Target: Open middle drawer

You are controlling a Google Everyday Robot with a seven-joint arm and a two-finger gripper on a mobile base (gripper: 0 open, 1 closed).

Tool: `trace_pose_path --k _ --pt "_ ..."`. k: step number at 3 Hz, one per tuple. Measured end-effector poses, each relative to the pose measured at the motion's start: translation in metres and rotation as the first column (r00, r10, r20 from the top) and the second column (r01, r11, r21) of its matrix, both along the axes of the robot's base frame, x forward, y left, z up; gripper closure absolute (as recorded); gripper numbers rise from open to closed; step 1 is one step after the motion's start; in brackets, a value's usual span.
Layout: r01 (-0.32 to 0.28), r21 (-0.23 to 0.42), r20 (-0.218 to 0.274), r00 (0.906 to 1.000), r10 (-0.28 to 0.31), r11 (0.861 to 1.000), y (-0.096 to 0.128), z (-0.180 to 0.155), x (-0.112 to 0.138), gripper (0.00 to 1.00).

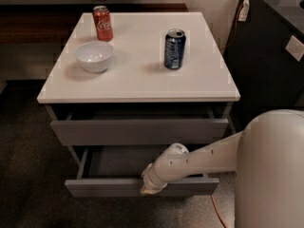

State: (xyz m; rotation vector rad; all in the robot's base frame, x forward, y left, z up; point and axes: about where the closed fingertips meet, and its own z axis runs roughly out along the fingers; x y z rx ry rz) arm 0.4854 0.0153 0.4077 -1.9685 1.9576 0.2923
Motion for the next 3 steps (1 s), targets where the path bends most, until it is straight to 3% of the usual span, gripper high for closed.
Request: trace_pose_path --k 1,3 --pt "-0.002 0.002 -0.002 1.0000 0.002 1.000 -0.0001 0.0000 -0.0020 1.00" --pt "-0.002 0.003 -0.003 1.0000 0.002 1.000 -0.0003 0.0001 -0.0028 0.48"
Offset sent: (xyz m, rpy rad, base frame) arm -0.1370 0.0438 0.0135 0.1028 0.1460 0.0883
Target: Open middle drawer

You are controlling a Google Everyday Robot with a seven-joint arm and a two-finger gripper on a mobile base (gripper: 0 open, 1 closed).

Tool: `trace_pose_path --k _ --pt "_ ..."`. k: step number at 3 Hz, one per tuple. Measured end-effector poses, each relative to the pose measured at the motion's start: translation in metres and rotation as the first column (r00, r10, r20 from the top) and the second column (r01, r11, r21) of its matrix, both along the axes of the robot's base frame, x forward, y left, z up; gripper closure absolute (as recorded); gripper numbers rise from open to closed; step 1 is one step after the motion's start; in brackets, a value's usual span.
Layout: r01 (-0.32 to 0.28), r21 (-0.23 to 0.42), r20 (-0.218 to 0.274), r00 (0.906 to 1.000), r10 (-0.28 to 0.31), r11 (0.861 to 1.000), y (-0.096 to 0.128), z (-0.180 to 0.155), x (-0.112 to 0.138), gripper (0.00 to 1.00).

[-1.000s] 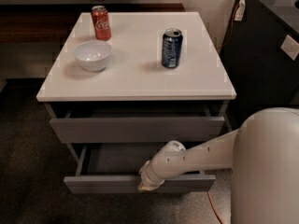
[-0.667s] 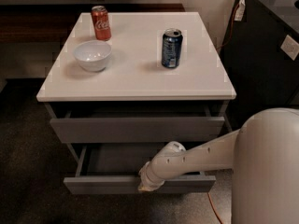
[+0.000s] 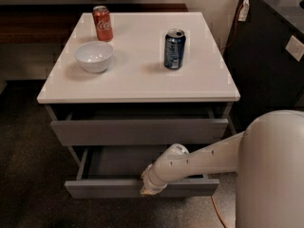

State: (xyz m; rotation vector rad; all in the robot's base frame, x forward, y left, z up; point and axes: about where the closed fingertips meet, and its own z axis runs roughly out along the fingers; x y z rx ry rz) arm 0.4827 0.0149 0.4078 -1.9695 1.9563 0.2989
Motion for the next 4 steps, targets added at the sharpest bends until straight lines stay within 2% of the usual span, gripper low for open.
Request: trace_pose_path --k 1,2,3,4 --pt "-0.002 0.003 -0.004 1.0000 0.002 1.000 0.001 0.000 -0.003 0.68" --pt "-0.014 0.023 -0.034 0.9993 0.015 1.000 0.009 0.002 -0.028 0.86" --pt "-0.014 0.023 -0.034 0.9993 0.015 1.000 0.009 0.002 -0.028 1.00" --pt "-0.025 0.044 -0.062 0.9977 0.027 0.999 0.016 0.004 -0.049 1.00"
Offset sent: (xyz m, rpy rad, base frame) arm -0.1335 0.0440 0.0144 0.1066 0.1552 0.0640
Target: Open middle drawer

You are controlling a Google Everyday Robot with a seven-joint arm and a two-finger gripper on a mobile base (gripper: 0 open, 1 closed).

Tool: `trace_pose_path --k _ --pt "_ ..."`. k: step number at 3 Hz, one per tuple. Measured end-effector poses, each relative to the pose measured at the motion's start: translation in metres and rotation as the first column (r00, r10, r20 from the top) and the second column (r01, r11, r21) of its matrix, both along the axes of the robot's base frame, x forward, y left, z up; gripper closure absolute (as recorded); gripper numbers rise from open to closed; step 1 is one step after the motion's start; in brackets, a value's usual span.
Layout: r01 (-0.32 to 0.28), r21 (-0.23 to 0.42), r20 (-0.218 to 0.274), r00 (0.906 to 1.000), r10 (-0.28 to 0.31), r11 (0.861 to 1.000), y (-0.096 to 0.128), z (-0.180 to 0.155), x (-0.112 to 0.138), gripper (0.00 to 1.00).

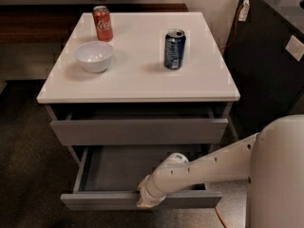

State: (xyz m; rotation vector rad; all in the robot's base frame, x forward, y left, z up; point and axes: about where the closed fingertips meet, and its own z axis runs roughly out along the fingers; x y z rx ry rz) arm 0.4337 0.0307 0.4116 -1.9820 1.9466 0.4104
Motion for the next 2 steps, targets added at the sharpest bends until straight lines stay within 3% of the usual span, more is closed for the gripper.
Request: trace_pose_path --k 1,2 --pt "0.000 0.000 0.000 1.0000 0.000 1.000 -0.0006 0.0000 0.0000 1.00" --pt "-0.004 0.005 -0.009 1.0000 0.004 1.000 0.0009 0.0003 -0.0068 0.83"
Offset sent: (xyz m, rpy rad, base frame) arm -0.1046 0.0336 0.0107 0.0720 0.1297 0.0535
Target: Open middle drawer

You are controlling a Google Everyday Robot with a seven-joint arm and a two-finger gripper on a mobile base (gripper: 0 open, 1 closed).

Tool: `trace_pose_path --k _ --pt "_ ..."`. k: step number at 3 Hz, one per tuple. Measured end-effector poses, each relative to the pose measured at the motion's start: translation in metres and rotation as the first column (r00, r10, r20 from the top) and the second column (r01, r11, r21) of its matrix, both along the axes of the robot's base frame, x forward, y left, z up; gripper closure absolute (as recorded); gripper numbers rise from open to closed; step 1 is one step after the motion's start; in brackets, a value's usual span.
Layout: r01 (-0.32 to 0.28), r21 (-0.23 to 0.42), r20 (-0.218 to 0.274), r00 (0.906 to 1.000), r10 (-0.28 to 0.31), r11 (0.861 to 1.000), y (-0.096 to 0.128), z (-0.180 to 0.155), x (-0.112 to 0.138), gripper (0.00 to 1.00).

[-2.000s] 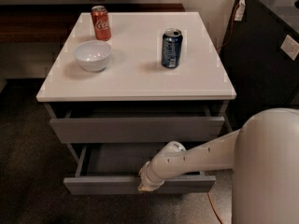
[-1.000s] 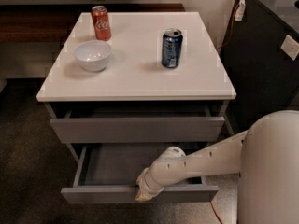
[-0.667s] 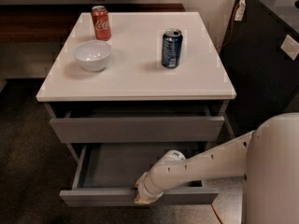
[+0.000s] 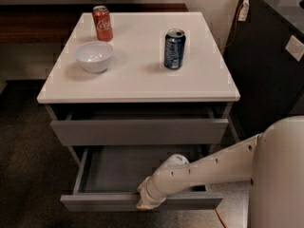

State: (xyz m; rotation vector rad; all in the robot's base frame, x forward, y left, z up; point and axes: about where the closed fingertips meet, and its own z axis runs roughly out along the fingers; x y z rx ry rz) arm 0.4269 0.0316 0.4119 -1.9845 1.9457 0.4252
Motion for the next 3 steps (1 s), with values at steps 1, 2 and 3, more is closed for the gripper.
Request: trace_pose_path --k 1,2,3 --pt "0.000 0.000 0.000 1.0000 0.000 1.000 -0.0004 0.0000 0.0000 0.59" --pt "0.000 0.000 0.000 1.0000 0.000 1.000 -0.0005 0.0000 -0.0001 0.29" --pt "0.000 0.000 0.000 1.0000 0.000 1.000 -0.0005 0.0000 -0.0001 0.05"
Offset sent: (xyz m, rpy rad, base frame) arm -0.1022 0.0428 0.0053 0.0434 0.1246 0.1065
